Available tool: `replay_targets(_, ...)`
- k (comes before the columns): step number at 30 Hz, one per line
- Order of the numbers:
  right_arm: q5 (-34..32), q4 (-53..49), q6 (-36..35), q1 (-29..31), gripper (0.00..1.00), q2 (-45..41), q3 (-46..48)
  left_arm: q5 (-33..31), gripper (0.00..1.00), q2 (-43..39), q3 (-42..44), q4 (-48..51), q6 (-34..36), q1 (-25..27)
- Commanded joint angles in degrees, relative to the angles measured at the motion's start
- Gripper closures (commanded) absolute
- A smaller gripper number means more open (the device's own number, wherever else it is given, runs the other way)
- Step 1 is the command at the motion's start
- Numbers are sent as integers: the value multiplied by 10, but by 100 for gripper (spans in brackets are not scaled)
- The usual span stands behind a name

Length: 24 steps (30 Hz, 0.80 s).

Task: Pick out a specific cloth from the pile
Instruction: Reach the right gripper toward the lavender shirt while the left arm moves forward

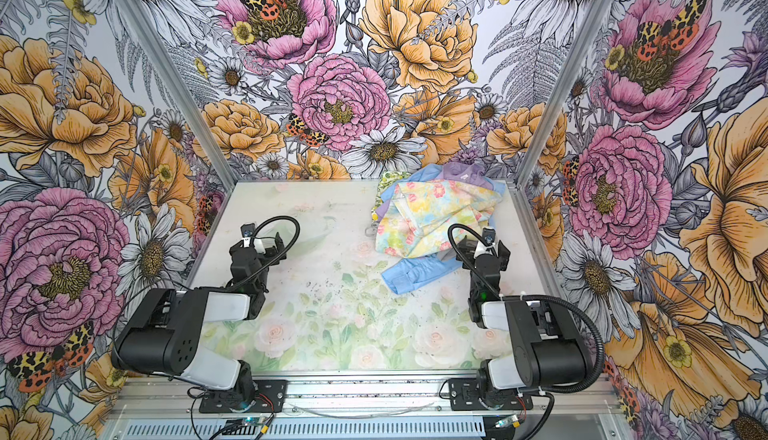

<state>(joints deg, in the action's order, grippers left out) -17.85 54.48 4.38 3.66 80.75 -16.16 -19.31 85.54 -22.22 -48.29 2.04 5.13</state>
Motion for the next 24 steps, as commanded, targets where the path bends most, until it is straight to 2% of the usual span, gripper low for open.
replay_targets(1,-36,-31,-5,10,1,-44,1,-64,1,-36,-60,118,30,37)
replay_targets(5,-60,-134,18,16,1,-116,-19,-99,1,-47,-124,233,45,88)
replay_targets(10,-107,-287,62,17,1,-173,-74,-69,1,-70,-206,366,-21,118)
replay_targets(13,-107,-368,84,17,2,-192,-117,-50,1,-78,-253,439,-54,140)
replay_targets(19,-66,-562,124,15,3,-169,-266,61,1,-87,-303,503,-90,191)
replay_targets(20,-50,-590,125,15,3,-157,-293,100,1,-84,-311,510,-94,197)
replay_targets(24,1,-663,143,14,3,-121,-369,182,1,-77,-330,522,-106,222)
